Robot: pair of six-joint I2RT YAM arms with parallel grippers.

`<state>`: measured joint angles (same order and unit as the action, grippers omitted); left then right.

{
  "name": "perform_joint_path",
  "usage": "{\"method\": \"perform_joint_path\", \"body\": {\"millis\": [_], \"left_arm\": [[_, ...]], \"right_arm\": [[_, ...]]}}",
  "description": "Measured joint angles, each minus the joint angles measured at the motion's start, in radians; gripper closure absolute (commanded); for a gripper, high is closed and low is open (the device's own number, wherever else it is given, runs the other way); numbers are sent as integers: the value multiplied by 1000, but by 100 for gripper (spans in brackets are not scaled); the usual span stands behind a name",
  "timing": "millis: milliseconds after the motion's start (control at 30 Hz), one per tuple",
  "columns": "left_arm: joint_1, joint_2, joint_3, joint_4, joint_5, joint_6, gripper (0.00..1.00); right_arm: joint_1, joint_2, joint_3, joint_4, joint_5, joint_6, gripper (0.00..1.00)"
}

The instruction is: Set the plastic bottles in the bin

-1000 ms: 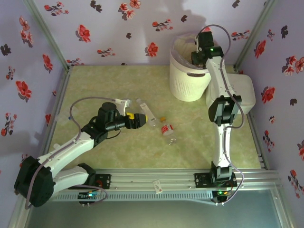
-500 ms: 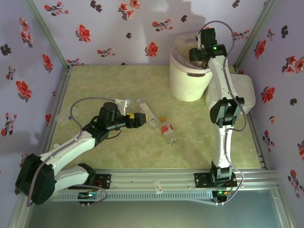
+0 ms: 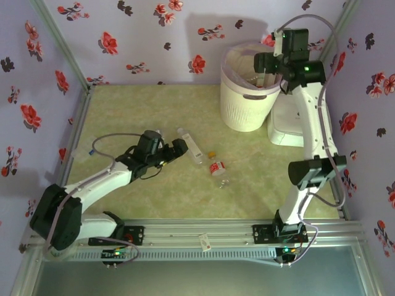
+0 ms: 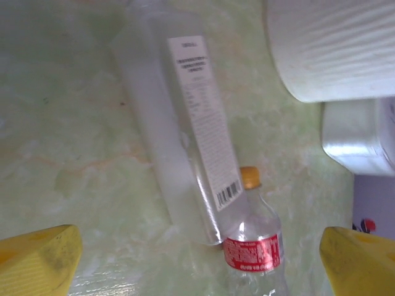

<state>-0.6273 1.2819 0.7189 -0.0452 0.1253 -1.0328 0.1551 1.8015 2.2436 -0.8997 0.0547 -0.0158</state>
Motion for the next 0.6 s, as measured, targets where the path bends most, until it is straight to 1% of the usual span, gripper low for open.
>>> {"method": "perform_joint_path", "body": {"millis": [233,300,433,600], "left_arm": [[-54,97,175,-188,-142,-105,4],[-79,134,227,-241,-178,-114,6],[-127,268,401,-397,-257,-122,13],[-153,417,565,-522,-307,-126,14]], "right_arm": [[5,-216,-285,66,-11,24,10],[5,-256,-319,76,-11,26,10],[5,-306,-344,99,-11,26,10],[14,-355,-402,130,-10,27,10]]}}
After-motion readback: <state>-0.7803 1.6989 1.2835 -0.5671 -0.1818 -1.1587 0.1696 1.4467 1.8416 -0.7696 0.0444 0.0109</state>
